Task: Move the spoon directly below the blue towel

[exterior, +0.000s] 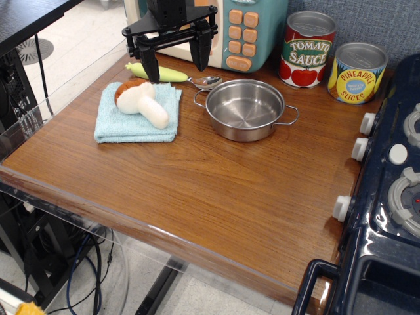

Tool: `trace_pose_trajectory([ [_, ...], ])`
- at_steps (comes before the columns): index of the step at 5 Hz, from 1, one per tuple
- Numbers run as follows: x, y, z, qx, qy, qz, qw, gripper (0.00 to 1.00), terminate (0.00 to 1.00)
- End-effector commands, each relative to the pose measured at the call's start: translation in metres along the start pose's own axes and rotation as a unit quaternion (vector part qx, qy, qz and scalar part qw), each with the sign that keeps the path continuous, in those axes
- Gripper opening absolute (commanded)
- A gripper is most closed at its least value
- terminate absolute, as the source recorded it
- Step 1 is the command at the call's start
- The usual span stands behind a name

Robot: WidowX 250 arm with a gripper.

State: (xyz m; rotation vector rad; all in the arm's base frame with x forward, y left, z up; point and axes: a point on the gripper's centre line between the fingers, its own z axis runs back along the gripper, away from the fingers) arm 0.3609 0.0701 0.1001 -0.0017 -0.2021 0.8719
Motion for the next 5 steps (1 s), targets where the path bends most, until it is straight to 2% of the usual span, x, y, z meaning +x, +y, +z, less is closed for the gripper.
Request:
trace_pose_trajectory([
  [1,0.0,0.0,0.0,0.0,0.0,0.0,1.0,1.0,0.0],
  [2,0.002,0.001,0.009,-0.036,-0.007,0.084,0.9958,1.0,0.0],
  [3,0.009,0.005,0.012,-0.039,-0.006,0.134,0.9902,1.0,0.0],
  [4,0.023,0.011,0.021,-0.053,-0.02,0.178,0.9825,1.0,0.0],
  [5,0.047,0.015,0.02,-0.077,-0.02,0.233,0.9693,1.0,0.0],
])
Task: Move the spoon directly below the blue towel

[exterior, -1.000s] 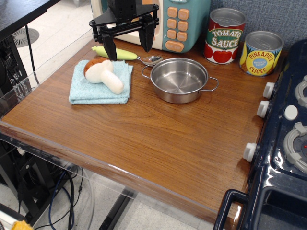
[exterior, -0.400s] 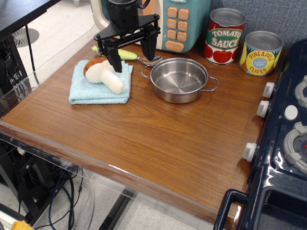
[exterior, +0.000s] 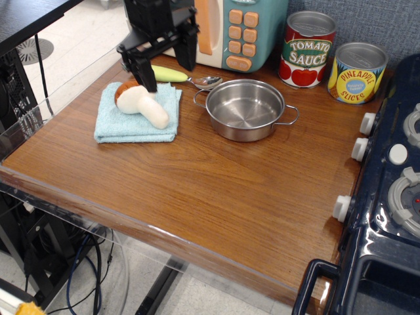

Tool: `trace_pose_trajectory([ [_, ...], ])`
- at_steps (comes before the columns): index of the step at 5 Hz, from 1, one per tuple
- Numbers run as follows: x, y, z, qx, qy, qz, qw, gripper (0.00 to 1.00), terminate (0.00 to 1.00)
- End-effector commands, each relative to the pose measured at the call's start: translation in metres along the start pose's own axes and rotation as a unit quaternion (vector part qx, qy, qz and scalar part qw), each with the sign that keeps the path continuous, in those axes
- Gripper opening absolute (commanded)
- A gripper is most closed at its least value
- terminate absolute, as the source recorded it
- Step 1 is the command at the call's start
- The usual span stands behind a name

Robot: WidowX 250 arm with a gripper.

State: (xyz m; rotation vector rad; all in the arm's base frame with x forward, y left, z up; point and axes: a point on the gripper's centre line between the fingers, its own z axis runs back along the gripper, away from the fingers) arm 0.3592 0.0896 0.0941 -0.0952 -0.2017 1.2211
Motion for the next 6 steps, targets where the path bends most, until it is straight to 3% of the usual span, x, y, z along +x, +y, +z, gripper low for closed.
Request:
trace_pose_trajectory([
  [1,0.061,-0.015,0.027,-0.055,-0.047,0.097,0.9926,1.0,0.0],
  [3,0.1,-0.018,0.003,-0.039,-0.073,0.136,0.9873,1.0,0.0],
  [6,0.112,-0.023,-0.051,0.004,-0.066,0.111,0.9916,1.0,0.0],
])
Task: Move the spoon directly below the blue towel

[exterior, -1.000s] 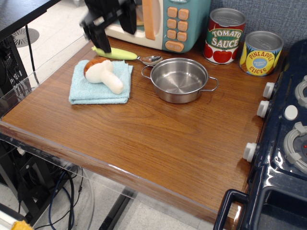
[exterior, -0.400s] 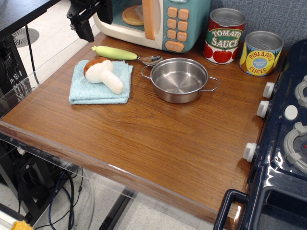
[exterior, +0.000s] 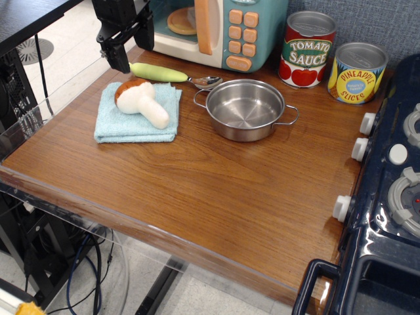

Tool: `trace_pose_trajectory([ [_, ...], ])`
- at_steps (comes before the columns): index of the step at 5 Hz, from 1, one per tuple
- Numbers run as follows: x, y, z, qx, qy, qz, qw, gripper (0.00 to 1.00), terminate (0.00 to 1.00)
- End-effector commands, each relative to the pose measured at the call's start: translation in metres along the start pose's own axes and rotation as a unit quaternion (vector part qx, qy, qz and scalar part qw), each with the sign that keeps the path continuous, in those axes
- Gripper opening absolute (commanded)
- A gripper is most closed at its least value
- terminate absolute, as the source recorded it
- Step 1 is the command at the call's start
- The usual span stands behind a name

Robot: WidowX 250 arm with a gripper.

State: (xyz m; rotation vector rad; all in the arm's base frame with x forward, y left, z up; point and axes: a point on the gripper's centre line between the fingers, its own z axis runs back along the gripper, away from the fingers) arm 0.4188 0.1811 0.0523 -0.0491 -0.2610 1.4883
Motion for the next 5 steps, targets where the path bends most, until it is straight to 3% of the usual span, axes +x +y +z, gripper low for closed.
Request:
trace_pose_trajectory([
  [1,0.0067,-0.0109,-0.0051,0.005,-0.02,-0.032,0.9993,1.0,0.0],
  [2,0.0072,-0.0115,-0.0077,0.006,-0.026,-0.029,0.9992,1.0,0.0],
  [3,0.0082,-0.0106,-0.0088,0.002,-0.033,-0.022,0.9992,0.0,0.0],
  [5,0.0091,-0.0081,-0.0085,0.004,-0.031,-0.016,0.9994,0.0,0.0],
])
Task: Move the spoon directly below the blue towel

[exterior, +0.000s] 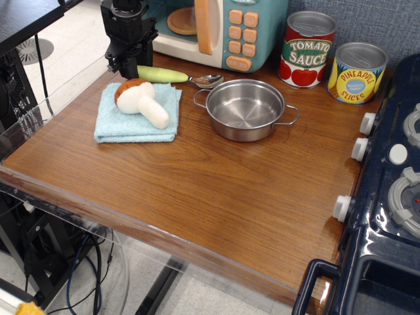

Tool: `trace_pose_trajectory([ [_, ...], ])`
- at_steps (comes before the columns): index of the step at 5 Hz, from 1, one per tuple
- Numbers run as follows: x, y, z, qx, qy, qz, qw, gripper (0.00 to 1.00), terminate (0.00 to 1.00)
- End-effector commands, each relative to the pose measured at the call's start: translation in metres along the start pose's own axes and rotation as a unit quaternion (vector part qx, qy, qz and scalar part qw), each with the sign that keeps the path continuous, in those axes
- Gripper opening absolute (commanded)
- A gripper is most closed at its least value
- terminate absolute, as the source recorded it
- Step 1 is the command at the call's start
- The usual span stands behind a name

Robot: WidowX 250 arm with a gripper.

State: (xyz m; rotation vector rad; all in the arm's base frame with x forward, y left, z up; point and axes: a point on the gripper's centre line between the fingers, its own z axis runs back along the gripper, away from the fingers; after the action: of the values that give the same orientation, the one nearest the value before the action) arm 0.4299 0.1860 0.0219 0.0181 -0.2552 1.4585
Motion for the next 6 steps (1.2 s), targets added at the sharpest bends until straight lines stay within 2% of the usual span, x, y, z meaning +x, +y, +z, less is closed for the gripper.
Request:
trace_pose_trajectory([
  [1,0.015,-0.004,0.03,-0.025,-0.015,0.009,0.9995,0.0,0.0],
  [4,0.033,-0.022,0.088,-0.096,-0.009,0.054,0.9938,0.0,0.0],
  [6,0.029,0.011,0.125,-0.113,-0.007,0.052,0.9922,0.0,0.0],
])
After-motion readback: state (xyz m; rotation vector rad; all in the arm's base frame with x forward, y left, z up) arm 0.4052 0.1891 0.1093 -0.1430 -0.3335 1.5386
